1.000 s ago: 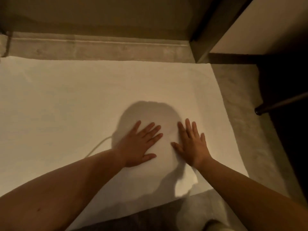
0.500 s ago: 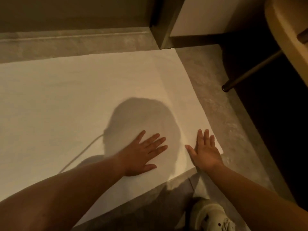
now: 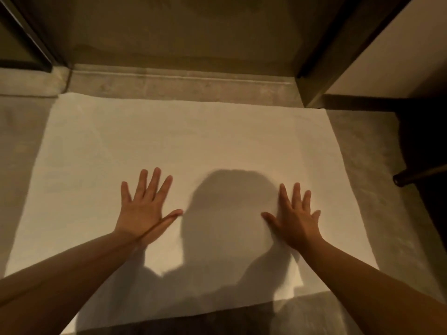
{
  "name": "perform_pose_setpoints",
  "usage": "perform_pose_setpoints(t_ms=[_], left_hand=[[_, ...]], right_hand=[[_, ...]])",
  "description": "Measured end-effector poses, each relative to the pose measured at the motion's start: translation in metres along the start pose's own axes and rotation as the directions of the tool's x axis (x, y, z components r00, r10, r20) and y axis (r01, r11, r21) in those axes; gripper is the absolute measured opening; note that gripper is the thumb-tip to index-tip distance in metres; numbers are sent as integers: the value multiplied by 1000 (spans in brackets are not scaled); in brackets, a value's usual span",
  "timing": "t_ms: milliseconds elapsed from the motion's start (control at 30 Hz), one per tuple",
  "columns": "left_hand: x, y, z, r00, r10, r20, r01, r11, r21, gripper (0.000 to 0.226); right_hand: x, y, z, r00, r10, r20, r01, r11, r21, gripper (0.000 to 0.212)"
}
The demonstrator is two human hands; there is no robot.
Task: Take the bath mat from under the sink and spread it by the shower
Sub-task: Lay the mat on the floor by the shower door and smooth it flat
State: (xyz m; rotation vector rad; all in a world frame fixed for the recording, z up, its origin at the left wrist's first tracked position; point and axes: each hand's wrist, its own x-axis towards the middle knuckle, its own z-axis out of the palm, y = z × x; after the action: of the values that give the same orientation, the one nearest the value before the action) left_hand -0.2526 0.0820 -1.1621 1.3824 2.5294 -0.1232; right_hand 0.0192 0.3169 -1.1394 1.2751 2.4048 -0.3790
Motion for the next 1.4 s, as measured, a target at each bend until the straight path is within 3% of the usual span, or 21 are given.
perform_pose_setpoints(t_ms=[433,733,1167,1400], left_hand=[[-17,-17,-6,977,-97,188,92,995,35,85],[-15,-36,-23,947,-26,319,10,999,50,89],[-14,-35,-31,925,17,379,-45,997,64,95],[-18,-28,-31,924,25,382,-65,994,93,94]], right_hand=[[-6,-15,11,1000,-12,-29,11,1000,-24,94],[-1,-26,11,1000,-13,2,13,1000,-4,95],[-2,-20,10,999,26,26,-26,1000,8,95],[-6,-16,9,992,113,56,-117,991,72,97]])
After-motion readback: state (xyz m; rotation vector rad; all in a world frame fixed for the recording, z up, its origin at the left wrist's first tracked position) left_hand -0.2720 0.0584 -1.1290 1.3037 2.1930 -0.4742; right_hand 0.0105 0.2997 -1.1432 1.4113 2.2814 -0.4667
